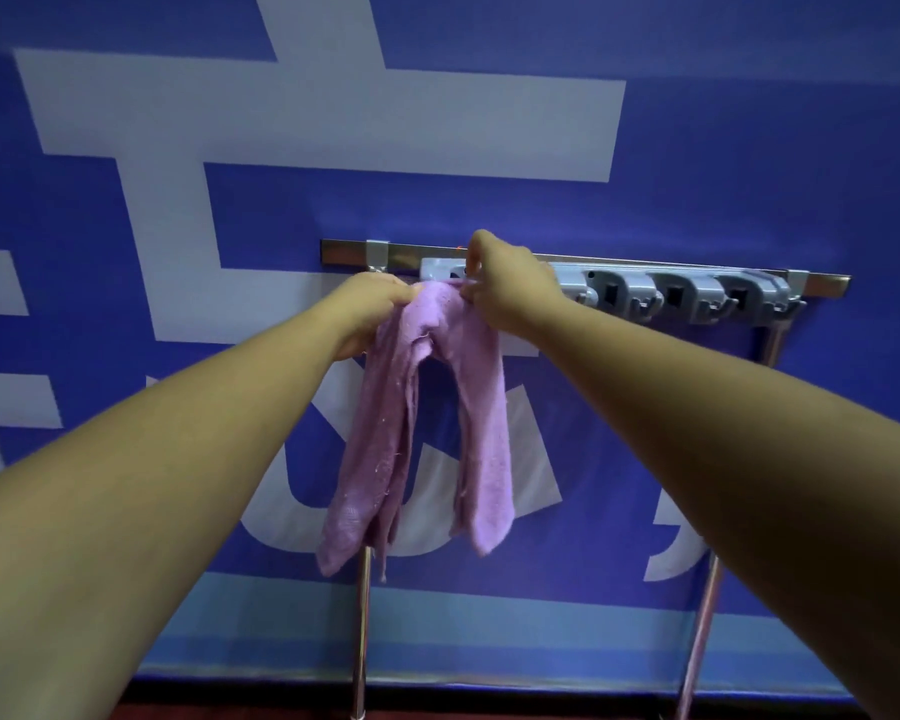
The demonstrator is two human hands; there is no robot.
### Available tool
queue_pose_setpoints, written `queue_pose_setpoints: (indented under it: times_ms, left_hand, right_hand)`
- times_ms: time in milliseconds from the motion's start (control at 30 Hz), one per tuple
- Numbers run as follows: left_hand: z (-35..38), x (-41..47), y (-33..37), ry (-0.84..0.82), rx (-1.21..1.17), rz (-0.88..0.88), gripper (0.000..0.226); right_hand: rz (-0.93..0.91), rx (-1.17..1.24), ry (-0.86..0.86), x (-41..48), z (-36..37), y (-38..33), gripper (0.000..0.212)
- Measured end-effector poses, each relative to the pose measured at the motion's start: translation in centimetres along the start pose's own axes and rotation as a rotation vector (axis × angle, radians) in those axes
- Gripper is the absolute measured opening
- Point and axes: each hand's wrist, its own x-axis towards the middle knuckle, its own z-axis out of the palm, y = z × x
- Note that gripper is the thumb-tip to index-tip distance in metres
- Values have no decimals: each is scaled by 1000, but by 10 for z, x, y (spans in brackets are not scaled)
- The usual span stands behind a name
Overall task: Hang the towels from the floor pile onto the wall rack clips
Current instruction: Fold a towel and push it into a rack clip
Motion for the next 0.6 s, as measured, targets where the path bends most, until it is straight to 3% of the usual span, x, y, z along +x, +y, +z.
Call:
queue_pose_setpoints:
  times_ms: [167, 300, 367, 467, 600]
  left_hand:
    - [-2, 13, 0, 136, -260, 87, 17]
    - [2, 6, -12, 77, 118, 97, 17]
    - [1, -2, -18, 107, 96, 181, 13]
    - [-8, -21, -26, 67, -38, 348, 5]
    - [-13, -38, -43, -110, 243, 416, 48]
  right_hand:
    - [19, 98, 126, 0, 12, -3, 7]
    - [-43, -159, 123, -7, 19, -4, 20]
    - [-133, -245, 207, -18, 22, -1, 19]
    - [-237, -41, 289, -42, 25, 2, 22]
    - [-186, 164, 78, -63, 40, -1, 33]
